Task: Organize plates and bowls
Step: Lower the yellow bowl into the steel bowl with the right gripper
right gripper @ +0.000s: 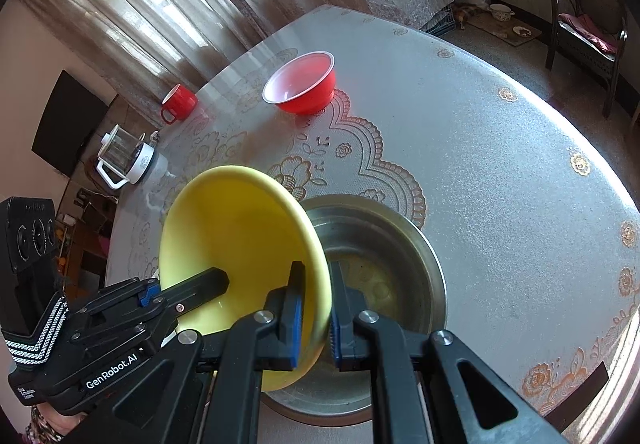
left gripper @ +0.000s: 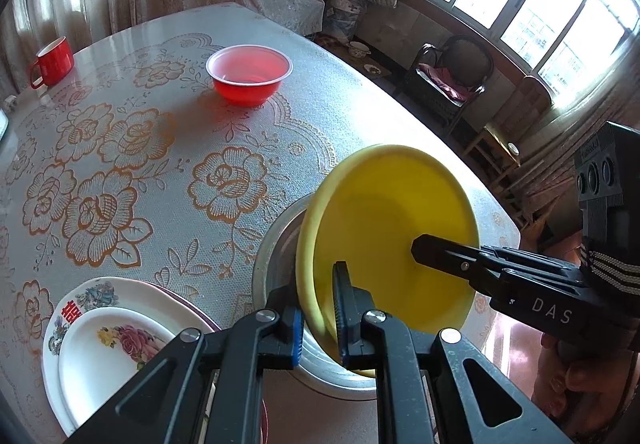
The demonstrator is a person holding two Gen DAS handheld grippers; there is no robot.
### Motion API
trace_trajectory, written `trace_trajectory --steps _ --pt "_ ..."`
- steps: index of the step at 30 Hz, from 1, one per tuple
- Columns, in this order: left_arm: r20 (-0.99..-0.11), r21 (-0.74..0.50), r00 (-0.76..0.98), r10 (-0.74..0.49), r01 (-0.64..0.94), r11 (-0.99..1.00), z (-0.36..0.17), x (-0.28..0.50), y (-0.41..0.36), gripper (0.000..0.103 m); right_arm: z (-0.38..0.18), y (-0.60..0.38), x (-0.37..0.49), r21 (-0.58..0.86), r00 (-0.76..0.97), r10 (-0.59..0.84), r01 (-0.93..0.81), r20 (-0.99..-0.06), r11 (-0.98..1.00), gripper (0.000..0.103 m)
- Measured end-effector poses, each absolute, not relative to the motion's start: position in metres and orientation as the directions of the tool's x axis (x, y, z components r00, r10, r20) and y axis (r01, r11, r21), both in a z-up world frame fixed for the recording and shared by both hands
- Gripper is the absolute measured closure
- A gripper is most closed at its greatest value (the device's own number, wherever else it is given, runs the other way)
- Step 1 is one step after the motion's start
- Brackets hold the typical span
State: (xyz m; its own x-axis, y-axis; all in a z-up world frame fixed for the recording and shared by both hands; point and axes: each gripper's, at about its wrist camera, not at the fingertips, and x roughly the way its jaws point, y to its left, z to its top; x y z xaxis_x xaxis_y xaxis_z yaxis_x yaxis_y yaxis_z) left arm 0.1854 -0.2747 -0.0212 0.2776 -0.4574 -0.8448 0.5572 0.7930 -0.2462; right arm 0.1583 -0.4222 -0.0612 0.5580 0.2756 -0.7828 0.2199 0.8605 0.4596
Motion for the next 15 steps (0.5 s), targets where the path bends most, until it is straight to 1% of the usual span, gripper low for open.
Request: trace_trajectory --steps 15 --pt "-0.867 -0.252 0.242 -0.435 0.54 0.803 -0.039 0.174 -0.274 0.09 -0.078 -0.419 0.139 0.474 0.533 0.287 0.253 -0.796 0.844 0.093"
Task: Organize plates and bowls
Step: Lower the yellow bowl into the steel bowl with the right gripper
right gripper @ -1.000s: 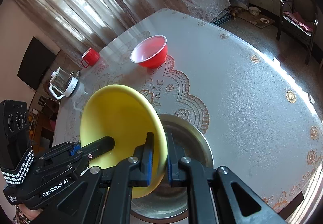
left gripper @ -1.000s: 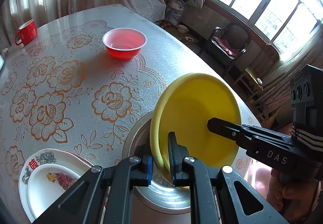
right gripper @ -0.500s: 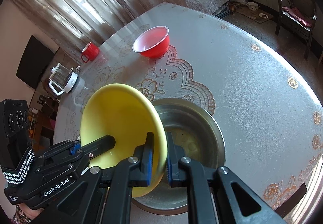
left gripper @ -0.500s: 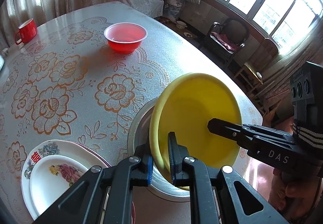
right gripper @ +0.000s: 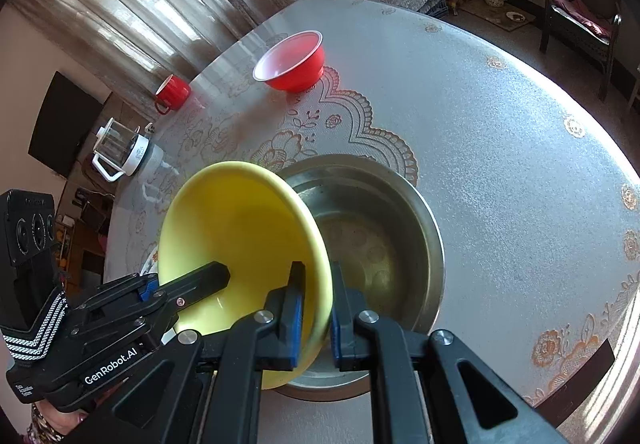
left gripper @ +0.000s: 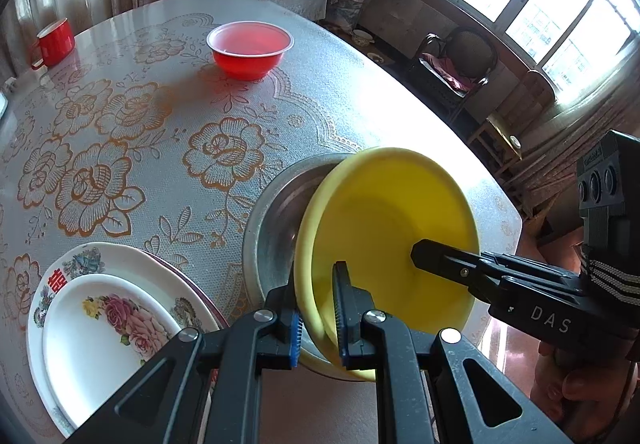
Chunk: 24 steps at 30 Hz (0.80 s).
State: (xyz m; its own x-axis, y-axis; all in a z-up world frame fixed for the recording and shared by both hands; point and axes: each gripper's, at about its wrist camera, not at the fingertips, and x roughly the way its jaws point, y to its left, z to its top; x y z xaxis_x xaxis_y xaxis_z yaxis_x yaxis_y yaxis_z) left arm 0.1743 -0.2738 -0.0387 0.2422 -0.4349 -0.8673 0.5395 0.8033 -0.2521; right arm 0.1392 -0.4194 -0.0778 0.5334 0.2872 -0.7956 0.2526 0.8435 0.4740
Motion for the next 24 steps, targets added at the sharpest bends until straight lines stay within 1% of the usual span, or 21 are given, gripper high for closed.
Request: trace_trajectory --steps 6,12,24 --pt "-0.876 -0.236 0.236 -0.421 0.55 0.801 -0.041 0.172 -0.277 0.09 -0.08 -0.418 0.136 0.479 0.528 0.293 0.257 -0.797 0.84 0.094" --pt "-0.884 -0.252 0.206 -0.419 0.544 0.8 -0.051 0.171 -0.28 0.09 -0.085 -0.418 0.134 0.466 0.509 0.285 0.274 -0.813 0.841 0.093" --pt "-0.918 -0.161 0.214 -0.334 0.569 0.806 -0.071 0.172 -0.304 0.085 -0.105 -0.424 0.142 0.409 0.45 0.241 0.324 -0.86 0.853 0.093"
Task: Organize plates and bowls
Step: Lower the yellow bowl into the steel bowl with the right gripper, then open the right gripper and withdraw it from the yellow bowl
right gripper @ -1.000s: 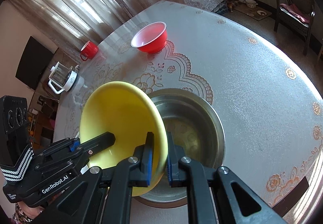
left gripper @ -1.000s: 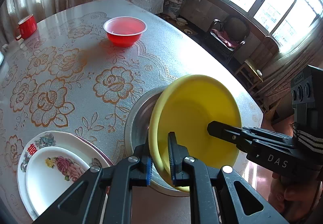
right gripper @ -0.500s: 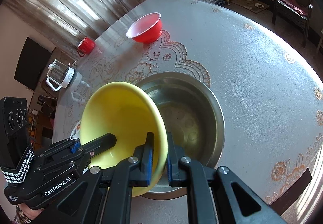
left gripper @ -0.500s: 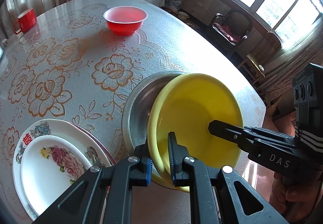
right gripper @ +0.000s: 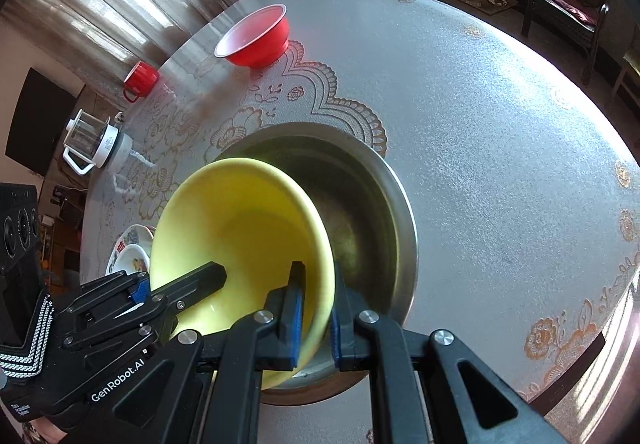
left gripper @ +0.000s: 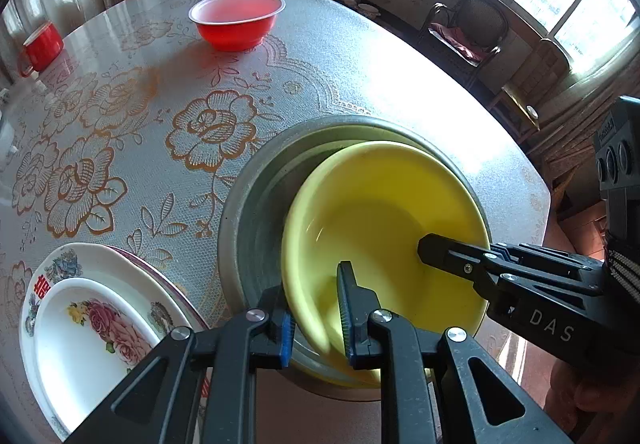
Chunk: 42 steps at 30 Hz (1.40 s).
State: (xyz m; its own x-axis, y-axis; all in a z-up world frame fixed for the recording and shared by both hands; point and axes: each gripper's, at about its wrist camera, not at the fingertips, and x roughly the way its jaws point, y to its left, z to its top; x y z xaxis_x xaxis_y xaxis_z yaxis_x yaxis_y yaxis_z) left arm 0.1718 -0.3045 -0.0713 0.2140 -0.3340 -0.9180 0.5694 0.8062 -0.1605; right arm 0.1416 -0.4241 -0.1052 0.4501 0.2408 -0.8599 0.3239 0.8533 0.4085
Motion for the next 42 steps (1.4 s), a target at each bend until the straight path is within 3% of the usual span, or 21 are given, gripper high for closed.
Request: trace_trajectory --steps 11,13,14,16,21,25,30,36,38,42 --pt "-0.931 -0.155 0.193 -0.31 0.561 0.813 -0.08 0.177 -0.305 0.079 -0.112 -0.424 0.151 0.359 0.437 0.194 0.337 -0.878 0.87 0.093" --pt "-0.921 -0.182 0.193 -0.338 0.555 0.812 -0.074 0.175 -0.303 0.068 -0.11 -0.423 0.152 0.33 0.437 0.165 0.336 -0.884 0.882 0.093" --pt "-0.916 -0.187 0.2 -0.348 0.554 0.811 -0.07 0.175 -0.302 0.057 -0.11 -0.423 0.153 0.324 0.439 0.157 0.337 -0.885 0.884 0.093" --pt "-0.908 -0.173 0.229 -0.35 0.556 0.813 -0.064 0.175 -0.3 0.049 -0.109 -0.424 0.155 0.32 0.441 0.153 0.335 -0.884 0.886 0.093" --pt "-0.904 -0.129 0.267 -0.335 0.576 0.807 -0.064 0.174 -0.304 0.049 -0.108 -0.424 0.156 0.317 0.436 0.152 0.335 -0.887 0.887 0.093" --pt "-0.9 -0.111 0.285 -0.33 0.583 0.805 -0.068 0.174 -0.307 0.059 -0.103 -0.426 0.153 0.343 0.451 0.169 0.337 -0.876 0.877 0.091" --pt "-0.903 -0.112 0.271 -0.335 0.604 0.789 -0.07 0.175 -0.315 0.061 -0.097 -0.424 0.153 0.329 0.452 0.159 0.328 -0.878 0.886 0.084" --pt "-0.894 -0.146 0.269 -0.358 0.581 0.801 -0.062 0.175 -0.309 0.061 -0.091 -0.426 0.151 0.34 0.474 0.161 0.32 -0.865 0.884 0.084" --pt "-0.888 -0.172 0.271 -0.372 0.555 0.814 -0.057 0.177 -0.301 0.056 -0.083 -0.43 0.148 0.353 0.499 0.162 0.317 -0.851 0.88 0.084" --pt "-0.878 -0.223 0.278 -0.39 0.484 0.846 -0.05 0.18 -0.286 0.05 -0.072 -0.436 0.145 0.381 0.537 0.169 0.314 -0.827 0.87 0.076"
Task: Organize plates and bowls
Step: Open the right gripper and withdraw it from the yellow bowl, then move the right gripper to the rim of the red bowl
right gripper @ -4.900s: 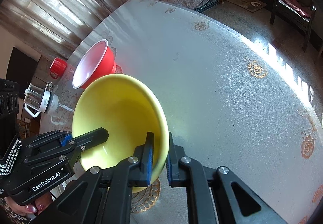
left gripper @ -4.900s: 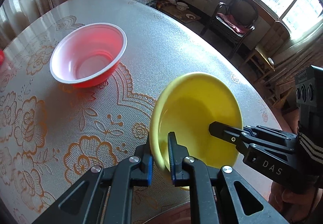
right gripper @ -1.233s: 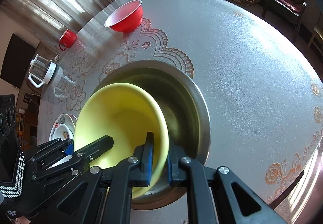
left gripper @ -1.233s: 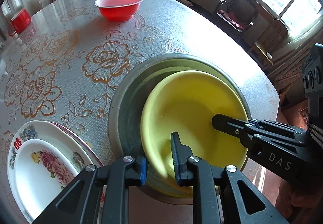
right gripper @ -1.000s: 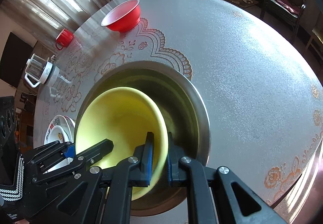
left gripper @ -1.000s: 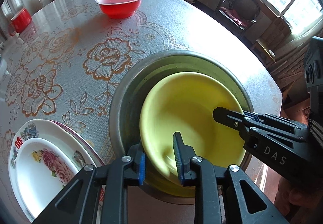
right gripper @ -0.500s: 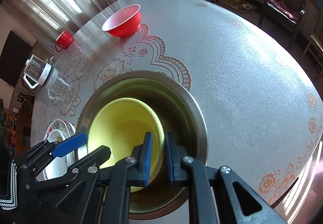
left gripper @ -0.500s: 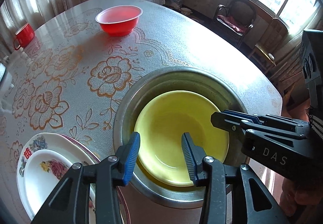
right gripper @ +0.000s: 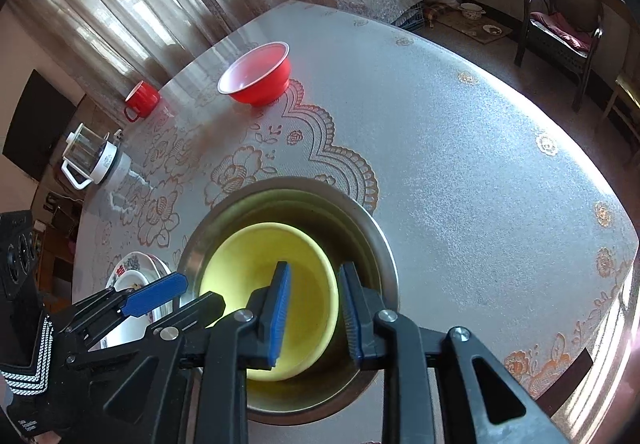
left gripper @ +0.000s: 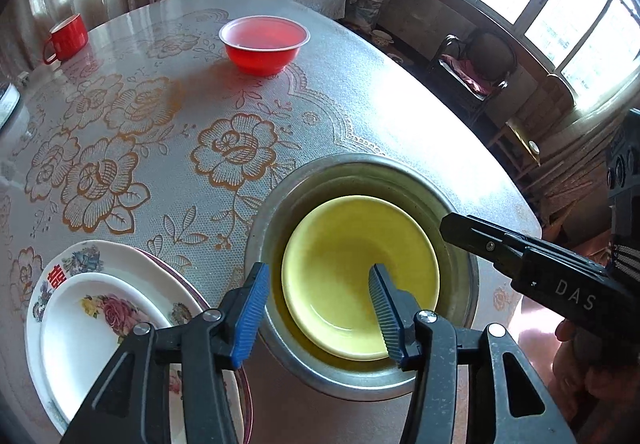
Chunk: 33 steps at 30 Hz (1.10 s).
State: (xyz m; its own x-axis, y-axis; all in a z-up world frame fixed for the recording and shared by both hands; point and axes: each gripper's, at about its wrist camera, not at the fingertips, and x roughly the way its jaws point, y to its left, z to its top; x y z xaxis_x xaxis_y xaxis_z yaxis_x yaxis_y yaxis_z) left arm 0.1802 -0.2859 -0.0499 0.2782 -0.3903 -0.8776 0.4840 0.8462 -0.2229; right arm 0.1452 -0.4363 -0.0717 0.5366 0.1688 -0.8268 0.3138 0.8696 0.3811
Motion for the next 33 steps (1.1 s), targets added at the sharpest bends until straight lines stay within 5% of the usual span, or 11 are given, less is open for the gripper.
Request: trace_trajectory --steps 20,33 --pt "-0.87 -0.168 0.382 -0.311 0.364 0.916 -0.034 0.191 -0.272 0.024 -0.056 -0.455 0.164 0.386 0.562 0.204 0.225 -0.802 0.895 0.072" --pt "-0.861 -0.142 0.442 -0.253 0.269 0.953 -0.027 0.222 -0.275 0.02 -0.053 -0.478 0.212 0.342 0.541 0.208 0.159 -0.815 0.926 0.067"
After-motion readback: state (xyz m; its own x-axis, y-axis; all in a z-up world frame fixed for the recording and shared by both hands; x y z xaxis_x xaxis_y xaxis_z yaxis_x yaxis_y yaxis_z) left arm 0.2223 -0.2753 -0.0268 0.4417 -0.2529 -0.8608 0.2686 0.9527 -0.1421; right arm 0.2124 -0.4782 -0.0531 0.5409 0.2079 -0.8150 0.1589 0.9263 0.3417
